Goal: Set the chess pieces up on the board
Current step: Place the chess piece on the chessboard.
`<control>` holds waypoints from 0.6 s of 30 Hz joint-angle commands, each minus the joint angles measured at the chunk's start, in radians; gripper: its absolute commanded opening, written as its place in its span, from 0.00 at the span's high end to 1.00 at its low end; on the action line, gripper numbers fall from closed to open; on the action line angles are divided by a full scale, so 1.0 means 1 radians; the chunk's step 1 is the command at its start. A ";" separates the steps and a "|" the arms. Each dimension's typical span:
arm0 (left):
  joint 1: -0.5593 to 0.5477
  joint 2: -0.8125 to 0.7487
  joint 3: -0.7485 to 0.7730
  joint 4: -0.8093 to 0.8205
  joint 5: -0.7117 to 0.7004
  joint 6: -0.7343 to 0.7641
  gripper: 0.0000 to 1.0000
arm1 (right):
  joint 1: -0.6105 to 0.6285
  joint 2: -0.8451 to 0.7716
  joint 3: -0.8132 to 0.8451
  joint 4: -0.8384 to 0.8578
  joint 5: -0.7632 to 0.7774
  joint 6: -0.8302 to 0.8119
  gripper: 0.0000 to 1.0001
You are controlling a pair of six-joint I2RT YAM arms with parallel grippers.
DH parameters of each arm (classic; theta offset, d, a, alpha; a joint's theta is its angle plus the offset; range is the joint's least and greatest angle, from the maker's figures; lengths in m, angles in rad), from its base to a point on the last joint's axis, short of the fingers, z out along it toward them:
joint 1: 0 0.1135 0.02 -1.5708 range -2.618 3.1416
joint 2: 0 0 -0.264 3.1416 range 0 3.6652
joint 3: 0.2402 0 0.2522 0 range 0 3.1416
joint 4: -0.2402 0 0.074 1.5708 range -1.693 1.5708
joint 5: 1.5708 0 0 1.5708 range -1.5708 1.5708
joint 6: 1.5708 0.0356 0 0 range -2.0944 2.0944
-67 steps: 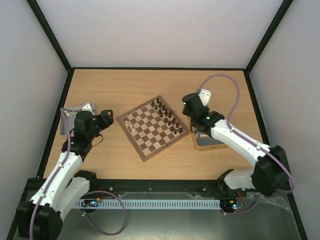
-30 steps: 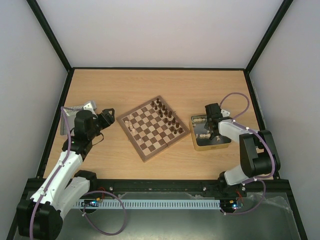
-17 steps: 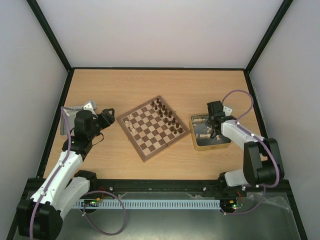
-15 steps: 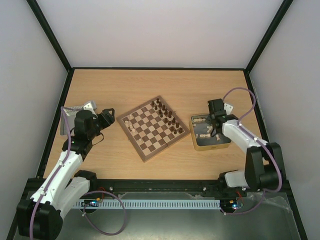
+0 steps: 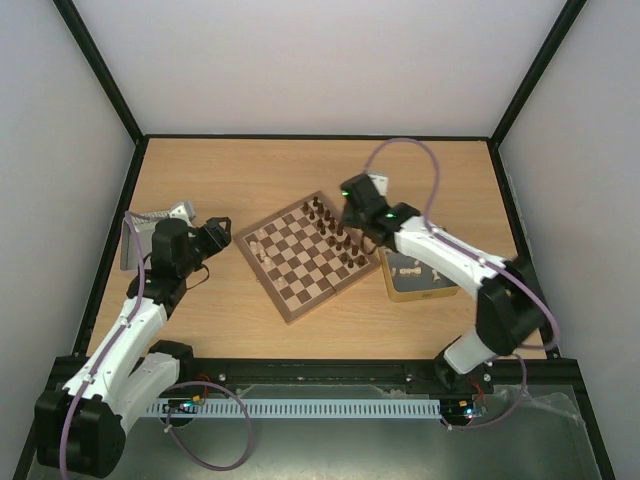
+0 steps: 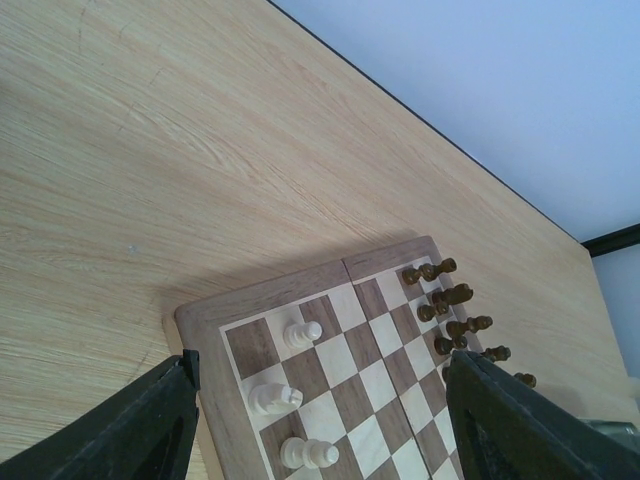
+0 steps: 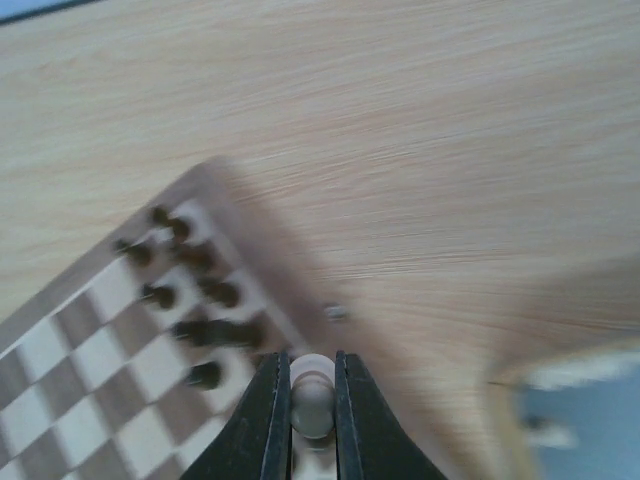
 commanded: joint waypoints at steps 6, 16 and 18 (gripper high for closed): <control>-0.006 -0.029 -0.004 -0.027 -0.002 0.004 0.30 | 0.231 0.365 0.315 0.005 -0.161 -0.063 0.94; -0.006 -0.032 0.002 -0.044 -0.016 0.020 0.30 | 0.310 0.620 0.568 -0.025 -0.248 -0.108 0.93; -0.006 -0.030 0.002 -0.044 -0.019 0.021 0.30 | 0.320 0.645 0.596 -0.038 -0.251 -0.117 0.93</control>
